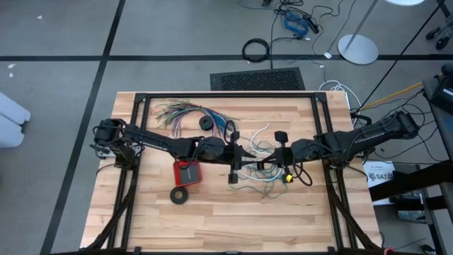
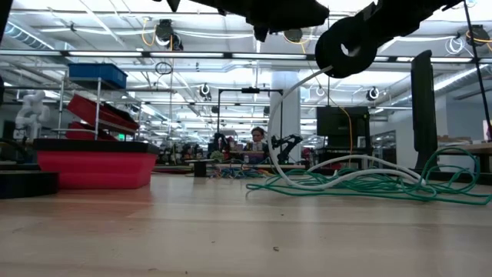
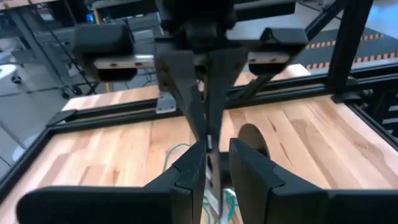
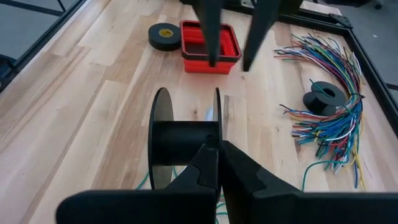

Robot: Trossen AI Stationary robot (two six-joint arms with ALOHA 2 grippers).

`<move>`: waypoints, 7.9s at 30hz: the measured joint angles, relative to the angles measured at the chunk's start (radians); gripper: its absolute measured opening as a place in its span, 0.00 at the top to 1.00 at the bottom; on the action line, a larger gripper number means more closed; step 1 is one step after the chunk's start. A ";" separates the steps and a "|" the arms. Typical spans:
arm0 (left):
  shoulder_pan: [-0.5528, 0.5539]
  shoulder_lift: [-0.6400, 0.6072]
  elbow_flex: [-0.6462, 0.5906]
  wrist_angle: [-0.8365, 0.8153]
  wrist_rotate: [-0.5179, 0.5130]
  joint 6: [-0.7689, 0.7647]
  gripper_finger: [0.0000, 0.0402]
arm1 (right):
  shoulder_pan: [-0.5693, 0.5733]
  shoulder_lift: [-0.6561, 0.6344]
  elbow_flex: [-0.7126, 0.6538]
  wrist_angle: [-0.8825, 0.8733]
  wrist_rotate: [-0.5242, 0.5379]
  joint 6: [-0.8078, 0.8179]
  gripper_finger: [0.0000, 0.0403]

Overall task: Coil cords
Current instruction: Coil the white wire onto the spool

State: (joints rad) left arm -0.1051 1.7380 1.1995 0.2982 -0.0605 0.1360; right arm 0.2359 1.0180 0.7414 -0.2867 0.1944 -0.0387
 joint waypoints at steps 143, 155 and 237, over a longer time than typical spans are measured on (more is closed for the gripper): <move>0.074 -0.166 -0.001 0.166 -0.367 0.187 1.00 | -0.087 0.447 -0.005 0.446 0.512 0.130 0.90; 0.098 -0.155 -0.003 0.165 -0.375 0.184 1.00 | -0.061 0.447 -0.005 0.605 0.454 0.100 1.00; 0.132 -0.154 -0.029 0.137 -0.308 0.134 1.00 | -0.017 0.361 0.092 0.190 0.753 0.237 0.96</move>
State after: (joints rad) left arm 0.0269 1.5845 1.1702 0.4355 -0.3687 0.2705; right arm 0.2191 1.3788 0.8337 -0.0967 0.9469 0.1980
